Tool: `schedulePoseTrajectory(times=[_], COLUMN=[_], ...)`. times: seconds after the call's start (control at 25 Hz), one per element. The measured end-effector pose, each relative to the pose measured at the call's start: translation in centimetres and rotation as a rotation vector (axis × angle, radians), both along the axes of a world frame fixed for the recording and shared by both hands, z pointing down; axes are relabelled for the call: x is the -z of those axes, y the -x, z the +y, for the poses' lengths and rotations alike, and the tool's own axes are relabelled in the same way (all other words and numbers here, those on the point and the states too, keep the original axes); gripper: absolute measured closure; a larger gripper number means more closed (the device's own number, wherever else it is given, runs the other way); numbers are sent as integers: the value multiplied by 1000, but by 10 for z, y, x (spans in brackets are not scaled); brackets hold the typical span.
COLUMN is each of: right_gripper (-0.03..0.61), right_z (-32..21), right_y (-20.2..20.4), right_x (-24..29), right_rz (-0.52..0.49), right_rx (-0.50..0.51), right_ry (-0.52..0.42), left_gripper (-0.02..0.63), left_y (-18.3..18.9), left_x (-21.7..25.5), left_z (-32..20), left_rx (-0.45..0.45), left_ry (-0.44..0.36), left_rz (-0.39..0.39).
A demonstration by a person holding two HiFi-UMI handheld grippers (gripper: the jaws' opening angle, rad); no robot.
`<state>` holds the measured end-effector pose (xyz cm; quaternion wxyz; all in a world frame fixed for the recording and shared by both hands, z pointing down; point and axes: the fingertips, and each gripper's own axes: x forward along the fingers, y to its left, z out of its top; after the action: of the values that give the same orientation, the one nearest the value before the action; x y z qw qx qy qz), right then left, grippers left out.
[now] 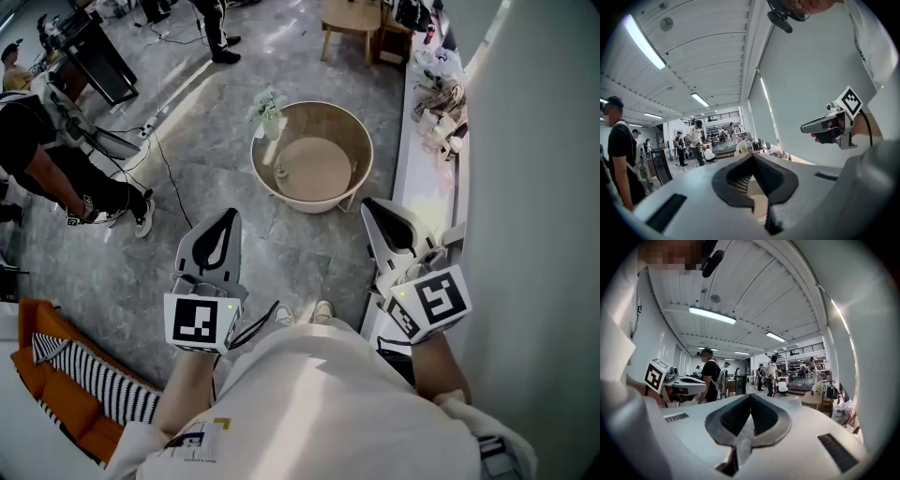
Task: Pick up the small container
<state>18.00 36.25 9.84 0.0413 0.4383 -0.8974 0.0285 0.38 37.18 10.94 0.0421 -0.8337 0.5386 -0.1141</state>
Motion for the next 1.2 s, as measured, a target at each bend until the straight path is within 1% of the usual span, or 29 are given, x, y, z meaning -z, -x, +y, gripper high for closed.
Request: schedulePoseTrajectory(times=[0.2, 0.32, 0.52, 0.92, 1.2], right_gripper=[571, 571, 571, 571, 572], right_z=[-3, -8, -13, -23, -34], right_y=[-2, -4, -21, -48, -45], right_x=[0, 0, -10, -32, -46], right_rz=[6, 4, -9, -22, -11], right_rx=[6, 11, 18, 25, 49], right_ry=[5, 5, 2, 20, 34], left_gripper=[606, 606, 606, 606, 606], left_y=[-3, -7, -23, -54, -50], left_x=[2, 3, -8, -19, -33], left_z=[-3, -5, -11, -18, -27], left_rx=[5, 3, 20, 16, 37], left_ry=[7, 5, 9, 23, 33], left_rz=[5, -8, -9, -38, -31])
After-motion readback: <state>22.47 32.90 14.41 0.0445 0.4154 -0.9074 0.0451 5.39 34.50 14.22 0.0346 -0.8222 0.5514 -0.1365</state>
